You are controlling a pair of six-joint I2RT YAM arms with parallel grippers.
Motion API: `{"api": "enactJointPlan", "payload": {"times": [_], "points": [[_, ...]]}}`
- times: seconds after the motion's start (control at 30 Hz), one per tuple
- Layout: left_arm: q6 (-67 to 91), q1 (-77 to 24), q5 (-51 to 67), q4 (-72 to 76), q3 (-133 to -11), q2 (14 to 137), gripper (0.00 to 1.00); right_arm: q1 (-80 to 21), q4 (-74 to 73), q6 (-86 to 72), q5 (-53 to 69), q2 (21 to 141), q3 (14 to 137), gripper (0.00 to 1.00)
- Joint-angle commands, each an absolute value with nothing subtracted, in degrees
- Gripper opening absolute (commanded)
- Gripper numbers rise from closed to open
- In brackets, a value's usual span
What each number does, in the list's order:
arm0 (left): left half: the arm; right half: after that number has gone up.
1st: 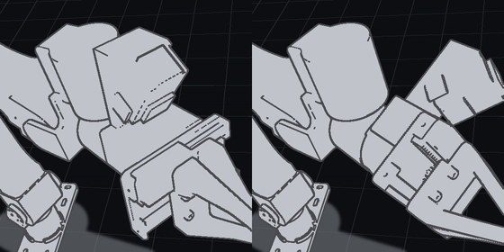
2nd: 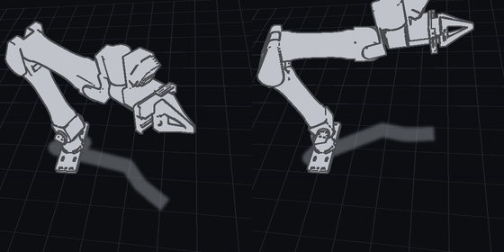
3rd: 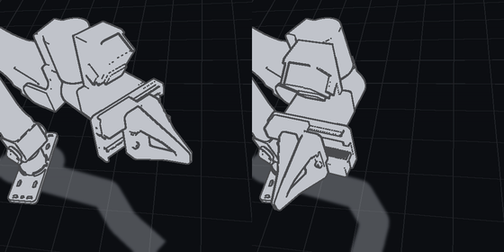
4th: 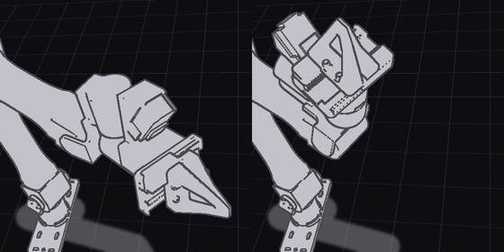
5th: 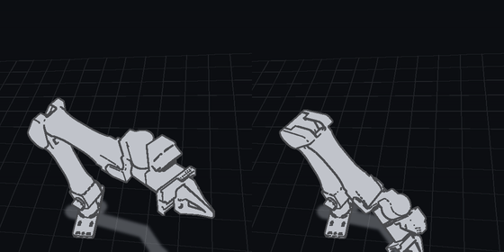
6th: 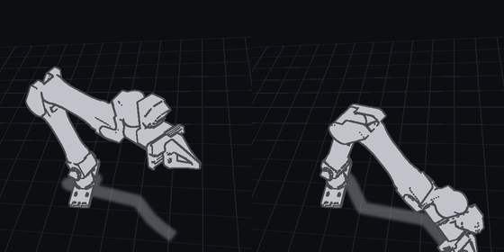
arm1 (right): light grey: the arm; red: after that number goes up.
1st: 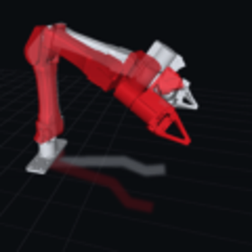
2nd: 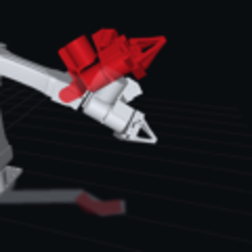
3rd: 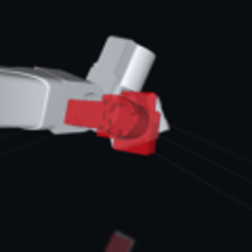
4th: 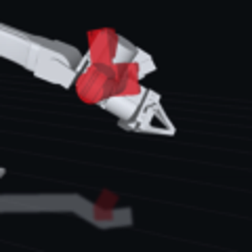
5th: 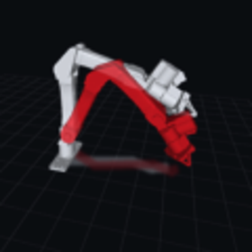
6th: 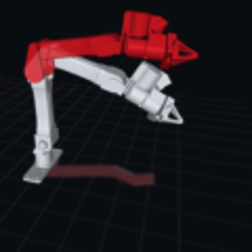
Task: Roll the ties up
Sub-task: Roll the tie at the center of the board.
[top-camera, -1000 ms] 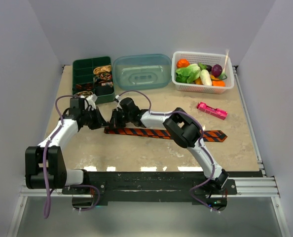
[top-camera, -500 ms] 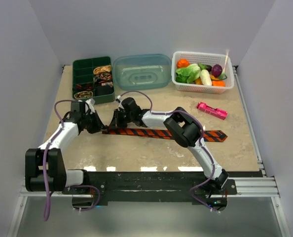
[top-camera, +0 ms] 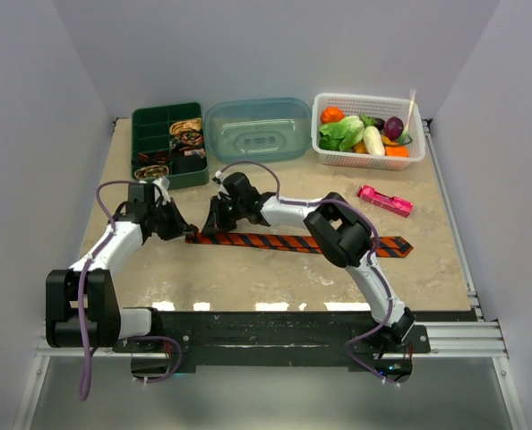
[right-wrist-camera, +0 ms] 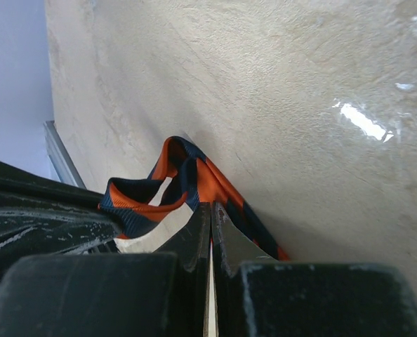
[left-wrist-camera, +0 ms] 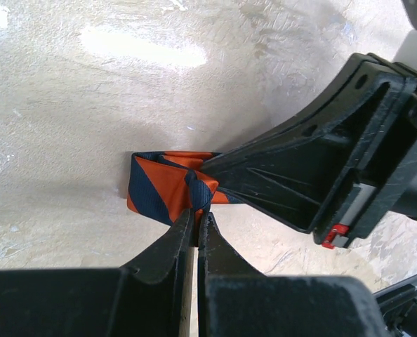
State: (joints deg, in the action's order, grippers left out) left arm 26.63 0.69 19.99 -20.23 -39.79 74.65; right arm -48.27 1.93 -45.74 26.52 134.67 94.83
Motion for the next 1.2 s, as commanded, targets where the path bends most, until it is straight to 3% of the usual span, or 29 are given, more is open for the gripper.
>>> {"api": "enactJointPlan", "payload": {"times": [0.0, 0.57, 0.97, 1.17], "points": [[27.4, 0.5, 19.2, -19.1, -42.6, 74.0, 0.00, -47.5, 0.2, -43.4, 26.3, 130.0, 96.1, 0.00], [27.6, 0.4, 19.9, -19.8, -43.6, 72.4, 0.00, -50.4, 4.0, -48.9, 31.8, 137.6, 102.5, 0.00], [27.6, 0.5, 20.3, -19.6, -42.0, 71.5, 0.00, -50.7, 15.6, -58.0, 33.1, 141.2, 100.1, 0.00], [27.2, 0.4, 19.5, -20.0, -41.1, 70.6, 0.00, -50.6, 13.5, -57.7, 32.1, 141.1, 101.3, 0.00]]}}
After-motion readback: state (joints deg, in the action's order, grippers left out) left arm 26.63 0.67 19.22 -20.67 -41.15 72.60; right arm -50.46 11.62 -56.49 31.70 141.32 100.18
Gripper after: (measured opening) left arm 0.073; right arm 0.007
